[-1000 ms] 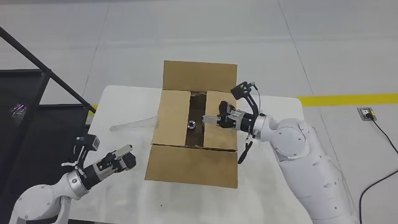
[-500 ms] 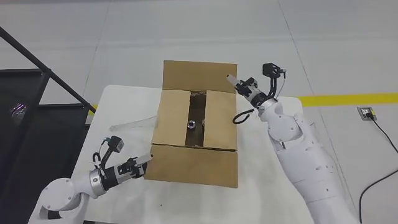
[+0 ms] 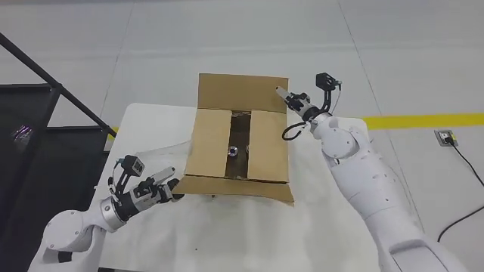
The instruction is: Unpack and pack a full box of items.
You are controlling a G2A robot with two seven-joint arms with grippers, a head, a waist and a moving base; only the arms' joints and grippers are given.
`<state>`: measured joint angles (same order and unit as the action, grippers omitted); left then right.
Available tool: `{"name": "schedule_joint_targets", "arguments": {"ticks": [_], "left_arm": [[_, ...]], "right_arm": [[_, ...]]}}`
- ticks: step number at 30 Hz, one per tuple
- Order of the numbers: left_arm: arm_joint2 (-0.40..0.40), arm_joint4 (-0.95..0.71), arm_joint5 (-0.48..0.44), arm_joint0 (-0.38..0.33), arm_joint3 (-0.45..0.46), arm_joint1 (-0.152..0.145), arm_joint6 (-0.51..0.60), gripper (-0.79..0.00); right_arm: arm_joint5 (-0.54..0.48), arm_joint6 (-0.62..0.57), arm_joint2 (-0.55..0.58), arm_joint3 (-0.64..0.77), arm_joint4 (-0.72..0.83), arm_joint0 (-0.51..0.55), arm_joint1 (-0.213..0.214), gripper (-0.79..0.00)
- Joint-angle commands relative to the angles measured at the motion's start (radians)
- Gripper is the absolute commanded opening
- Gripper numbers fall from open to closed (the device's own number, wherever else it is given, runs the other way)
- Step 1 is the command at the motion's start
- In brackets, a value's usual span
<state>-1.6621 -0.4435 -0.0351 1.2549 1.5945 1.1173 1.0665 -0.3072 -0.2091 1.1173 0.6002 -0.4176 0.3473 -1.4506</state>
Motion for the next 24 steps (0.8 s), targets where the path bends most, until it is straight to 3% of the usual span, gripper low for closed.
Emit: {"name": "schedule_joint_targets", "arguments": {"ticks": [1,12,24], "left_arm": [[0.004,-0.016,0.014,-0.004,0.009,0.000,-0.033,0.000],[0.030,-0.025,0.034,-0.021,0.037,0.001,-0.169,0.000],[0.073,0.091,0.006,-0.015,0.110,0.004,-0.384,0.000]], "right_arm": [[-0.017,-0.001,-0.010,-0.056,0.020,-0.028,-0.011,0.000],[-0.225,-0.110,0.010,-0.242,0.208,-0.112,-0.048,0.000],[-0.487,-0.445,0.124,-0.298,0.460,-0.119,-0.006,0.000]]}}
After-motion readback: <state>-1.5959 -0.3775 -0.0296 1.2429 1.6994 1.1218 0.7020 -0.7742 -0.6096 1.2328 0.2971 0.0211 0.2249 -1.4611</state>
